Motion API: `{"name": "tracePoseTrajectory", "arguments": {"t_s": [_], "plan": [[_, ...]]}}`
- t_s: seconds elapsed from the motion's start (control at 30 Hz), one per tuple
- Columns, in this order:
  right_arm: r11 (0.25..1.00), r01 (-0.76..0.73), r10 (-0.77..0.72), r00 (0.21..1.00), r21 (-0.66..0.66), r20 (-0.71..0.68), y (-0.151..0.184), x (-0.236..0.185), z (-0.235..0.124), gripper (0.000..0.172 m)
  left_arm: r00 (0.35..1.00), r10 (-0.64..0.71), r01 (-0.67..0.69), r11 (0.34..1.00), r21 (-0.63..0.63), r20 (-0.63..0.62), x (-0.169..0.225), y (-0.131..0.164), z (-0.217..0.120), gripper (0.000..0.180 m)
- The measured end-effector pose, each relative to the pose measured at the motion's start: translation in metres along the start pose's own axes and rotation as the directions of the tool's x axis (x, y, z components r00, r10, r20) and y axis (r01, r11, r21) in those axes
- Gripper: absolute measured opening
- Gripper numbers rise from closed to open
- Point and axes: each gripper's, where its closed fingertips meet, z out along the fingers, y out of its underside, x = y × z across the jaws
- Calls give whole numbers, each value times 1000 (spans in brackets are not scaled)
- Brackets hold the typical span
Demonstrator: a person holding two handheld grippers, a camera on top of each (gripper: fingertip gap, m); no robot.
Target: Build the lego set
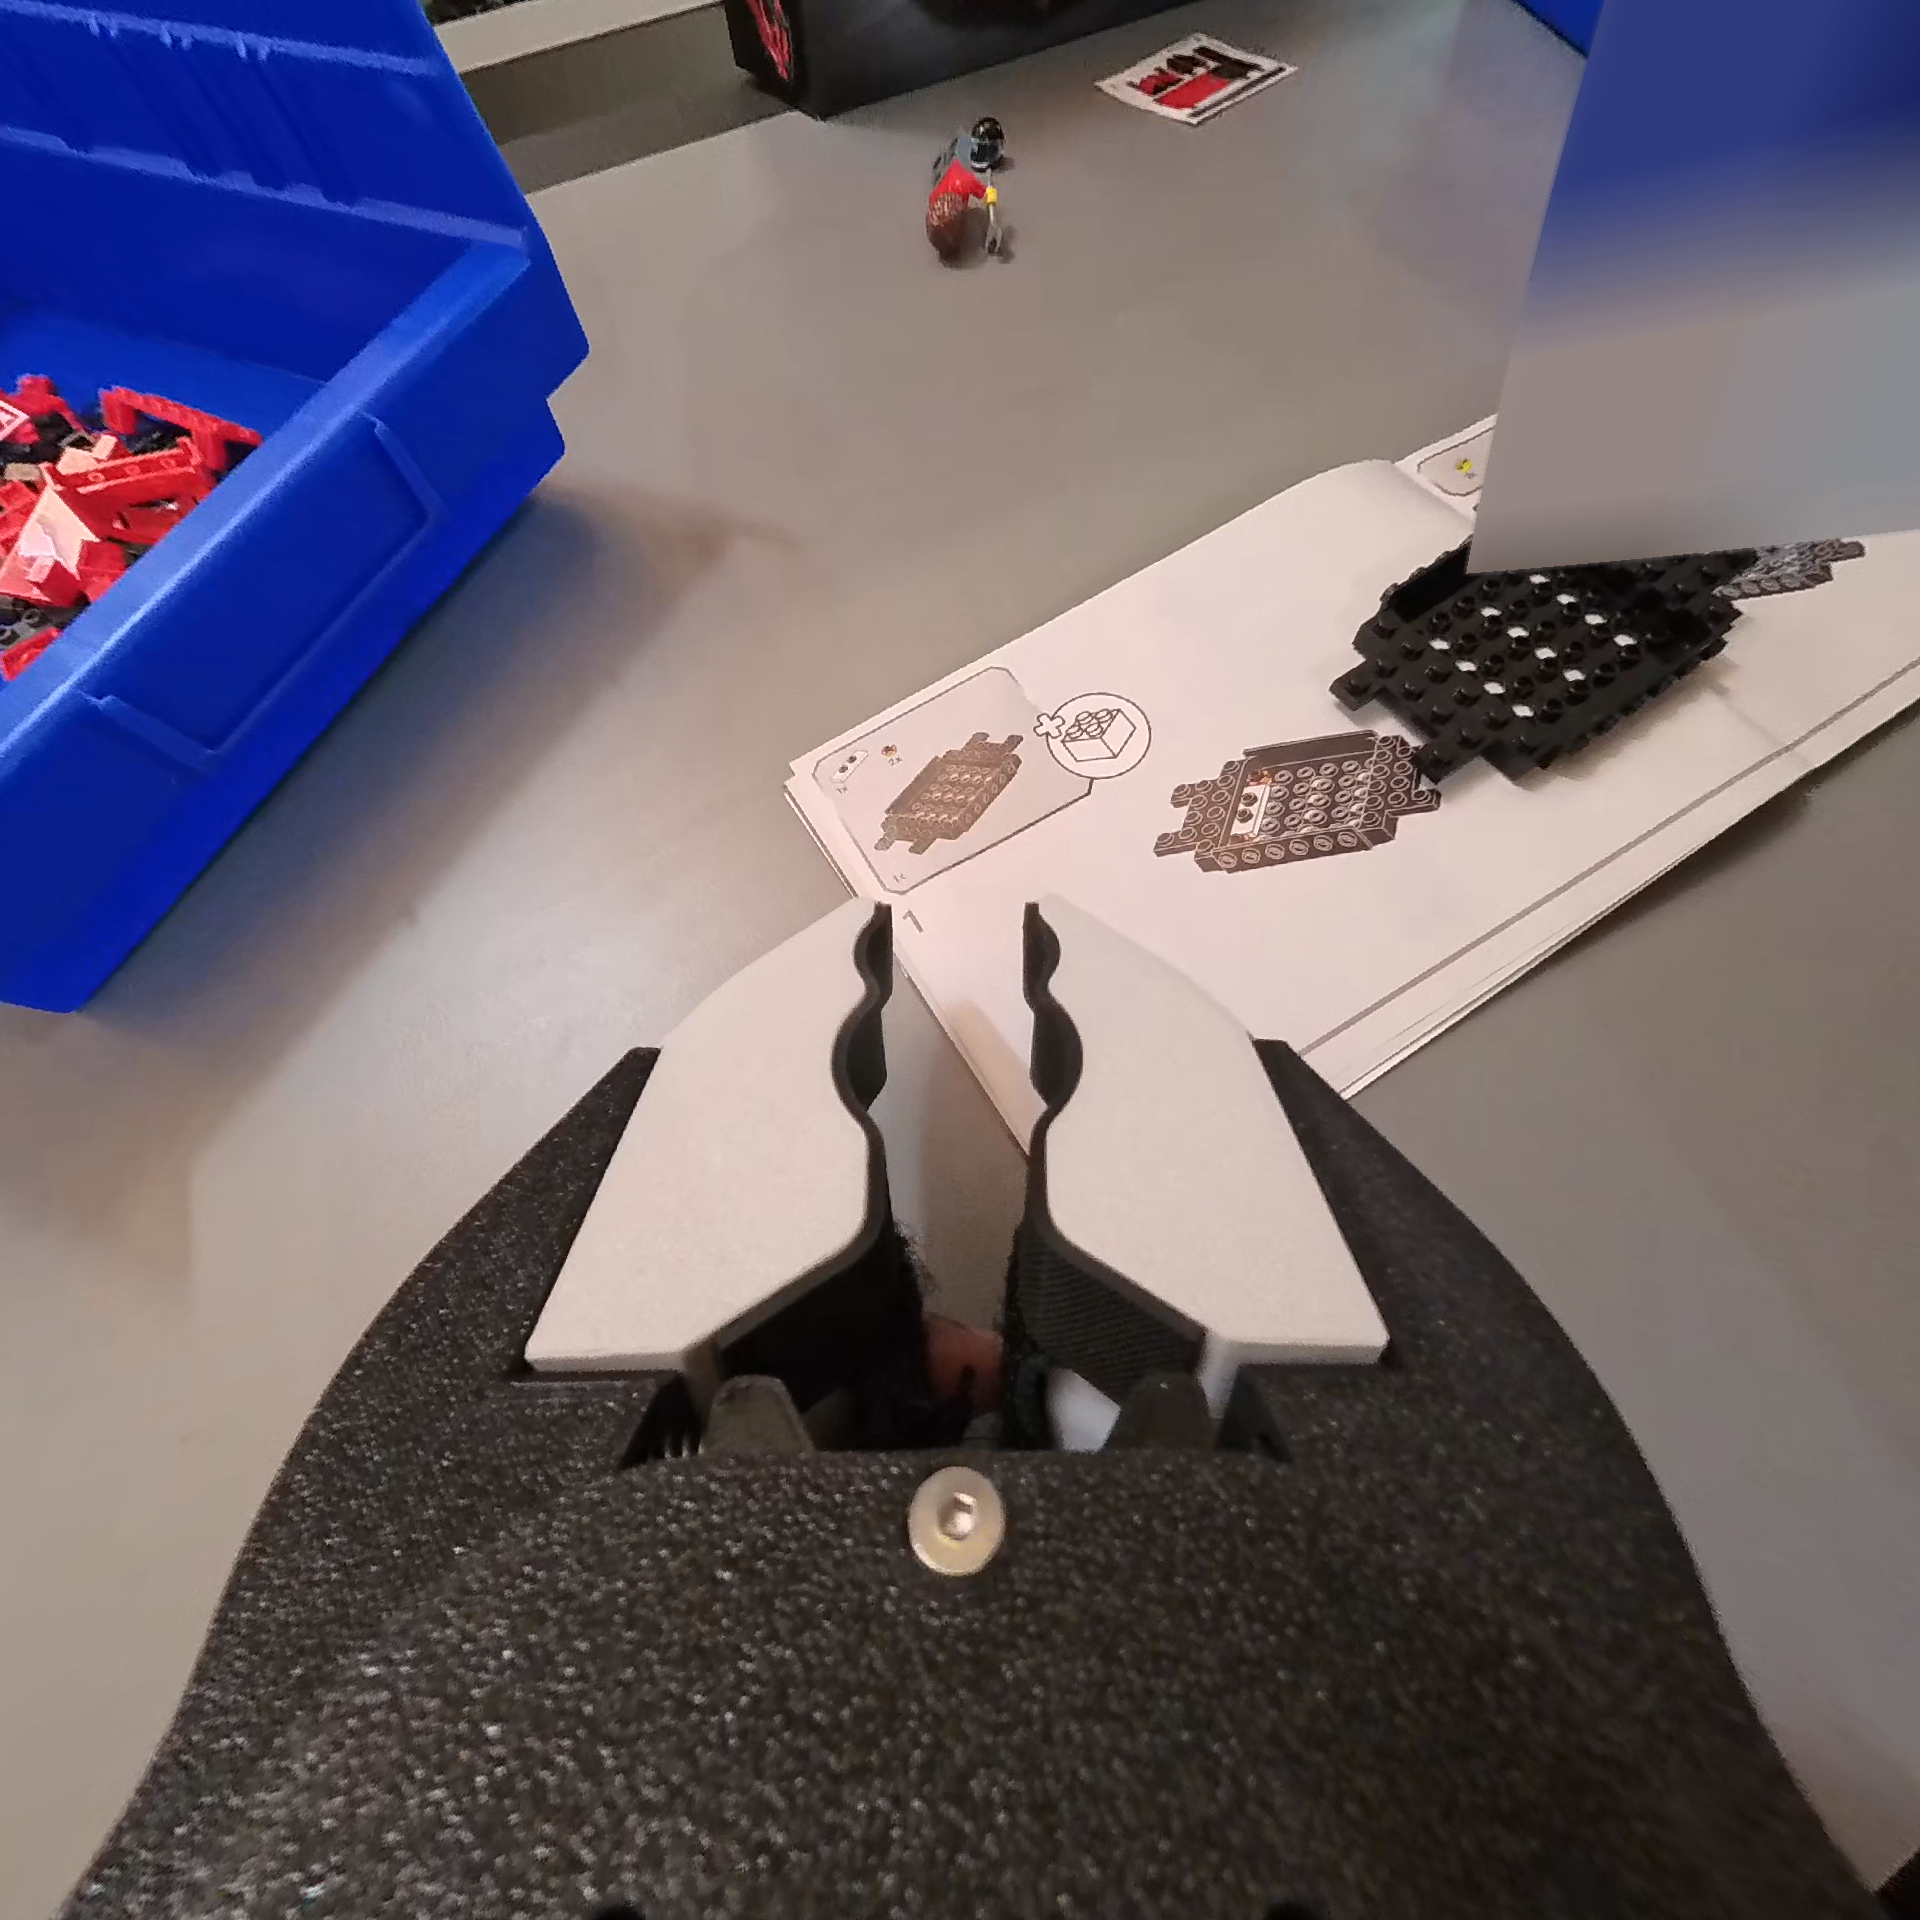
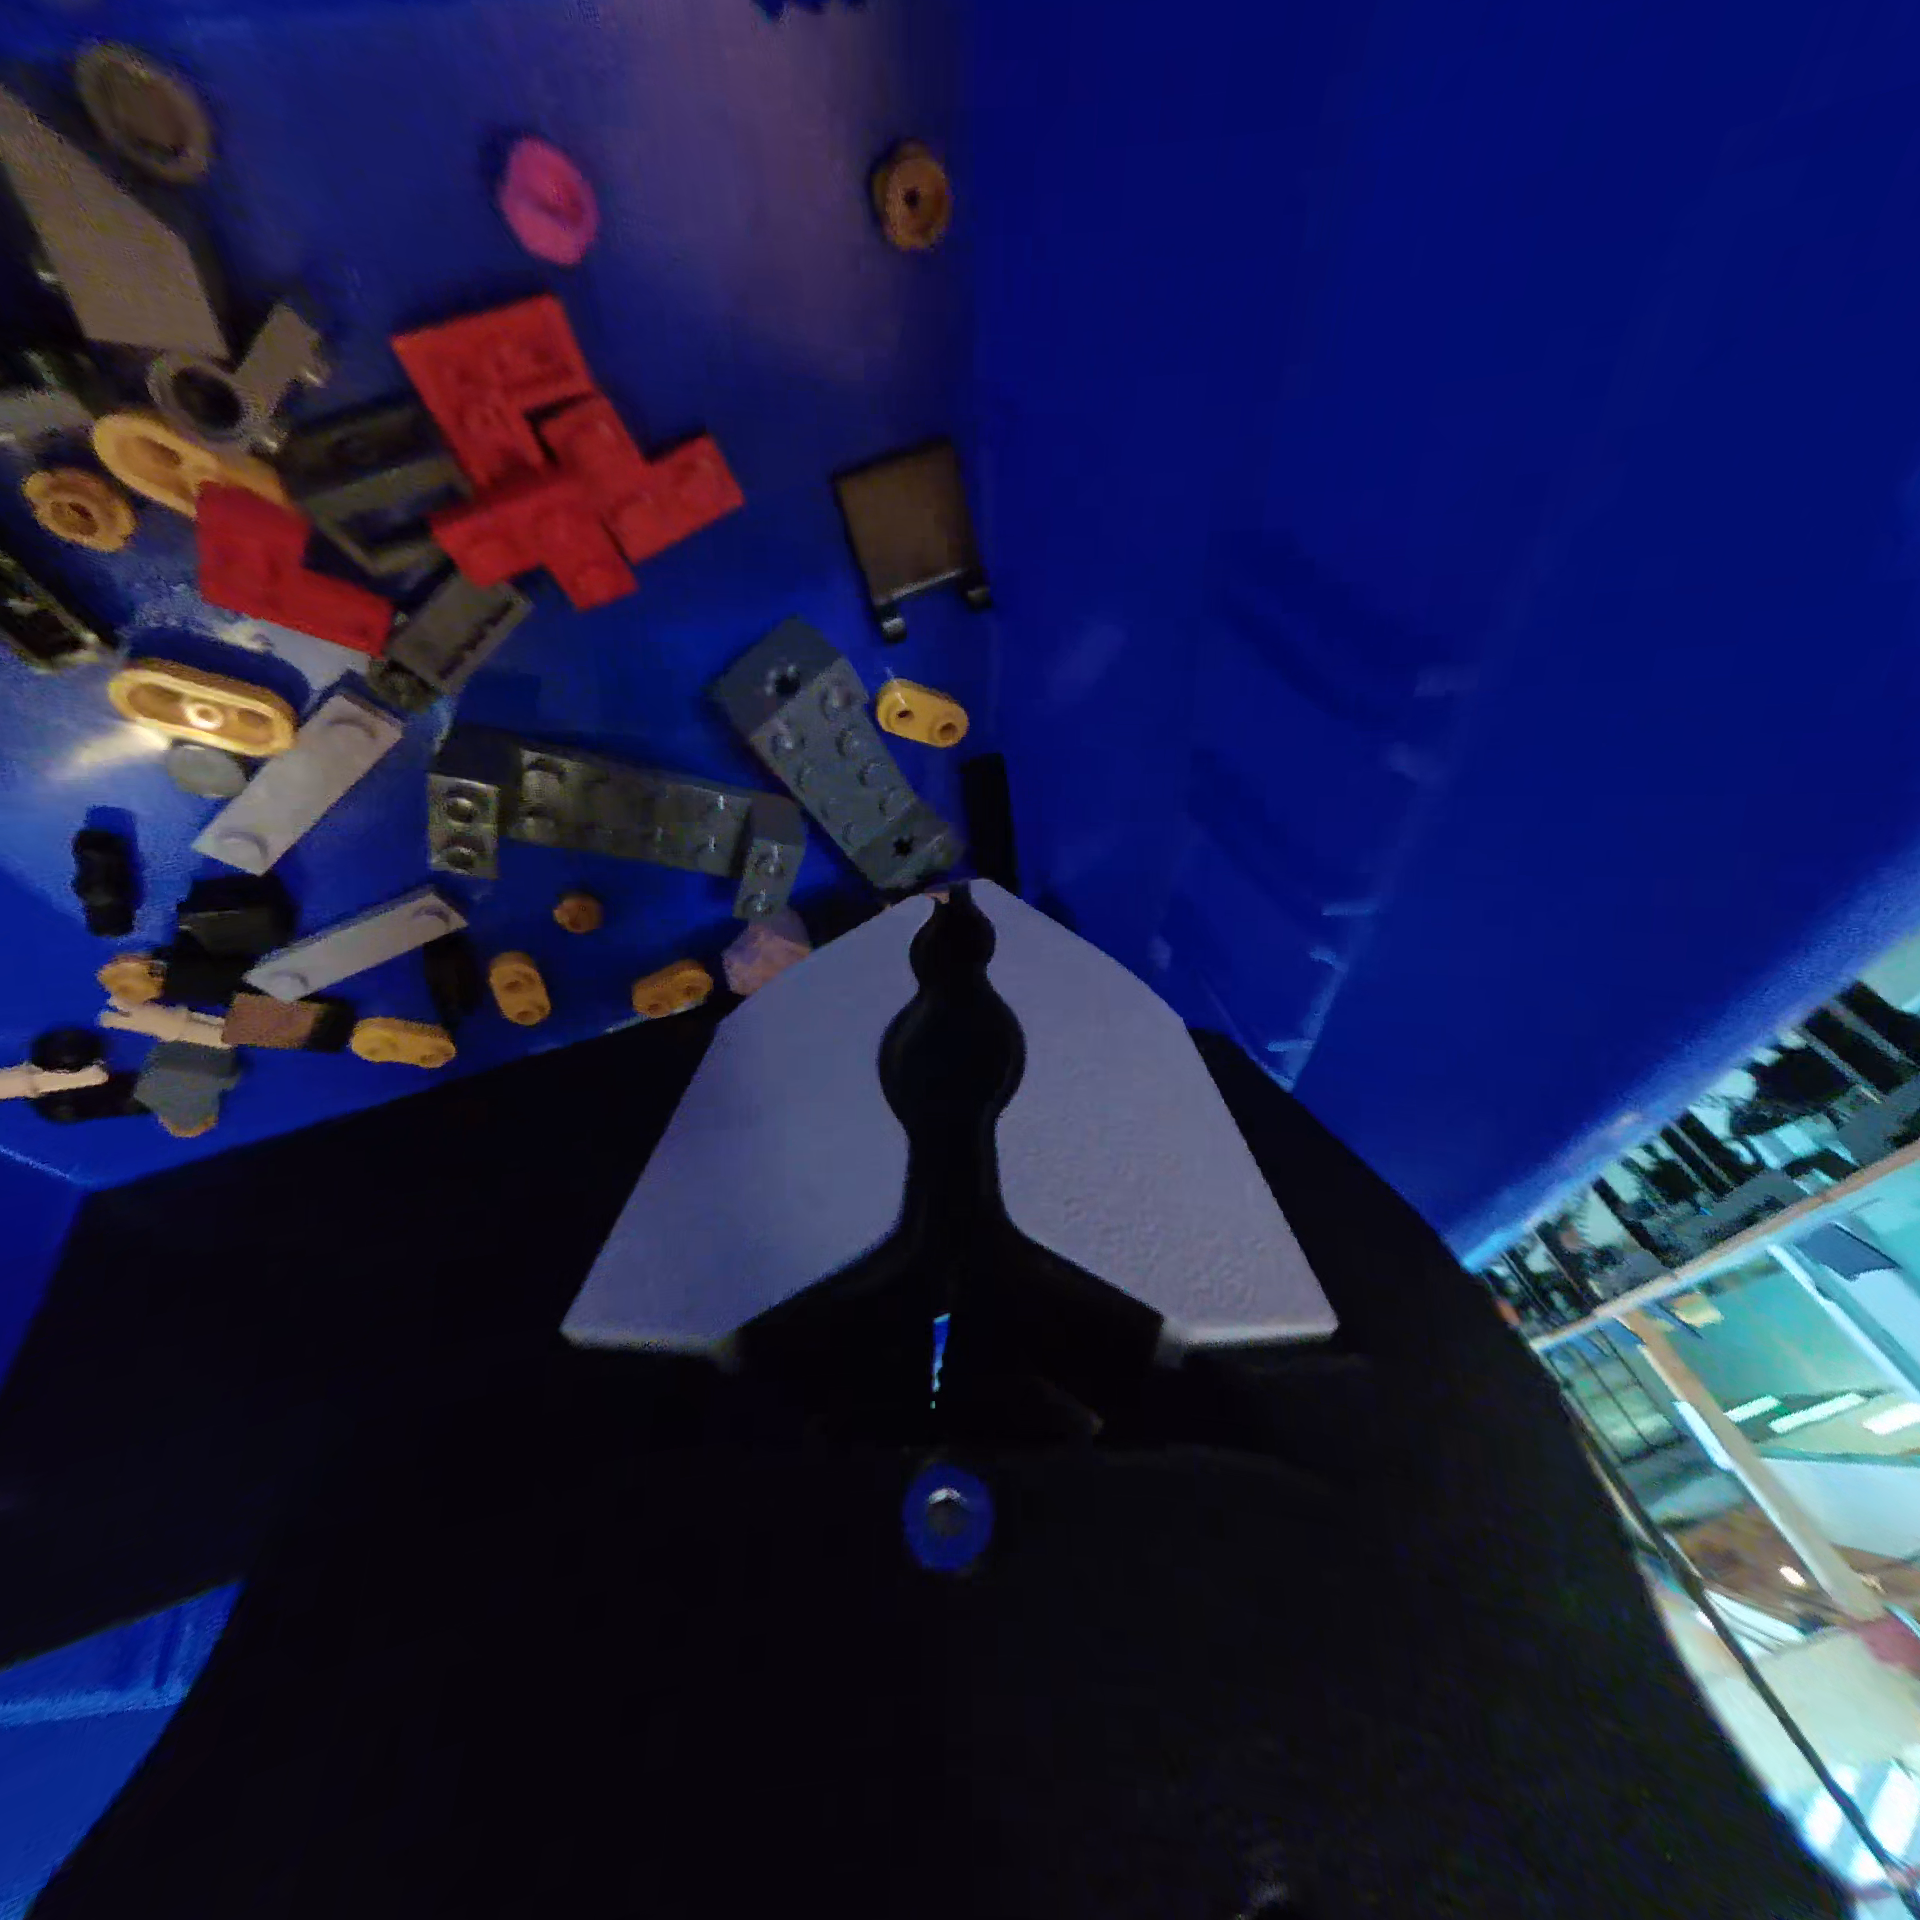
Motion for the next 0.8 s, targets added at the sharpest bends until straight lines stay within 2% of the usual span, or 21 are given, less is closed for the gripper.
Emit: {"name": "tracePoseTrajectory", "arguments": {"t_s": [0.1,0.23,0.37,0.47,0.5,0.6,0.67,0.73,0.8], "plan": [[999,-28,25,998,38,57,1,-6,4,1,1000,1,-1,1000,11,3,0,-1,-1,23],[998,-58,57,998,30,35,8,-1,11,0,1000,0,0,1000,7,0,0,-1,-1,23],[997,-58,52,994,55,96,5,-8,14,0,1000,7,-7,1000,-2,3,0,0,1,23],[998,-24,8,971,66,238,4,-25,10,1,1000,13,-13,1000,-6,5,0,1,1,23],[992,-34,-6,951,122,310,-2,-32,2,3,1000,16,-16,1000,-6,7,0,1,1,23],[926,-146,4,926,347,377,-21,-22,-35,7,1000,23,-23,1000,4,10,1,0,0,23],[843,-201,-19,916,500,401,-27,-15,-64,12,1000,23,-23,1000,10,12,0,-1,0,23],[737,-300,15,903,606,429,-26,-7,-88,28,1000,22,-22,1000,14,11,0,-1,-1,23],[654,-399,76,880,642,469,-18,-2,-101,53,1000,21,-21,1000,13,13,0,-1,0,23]]}}
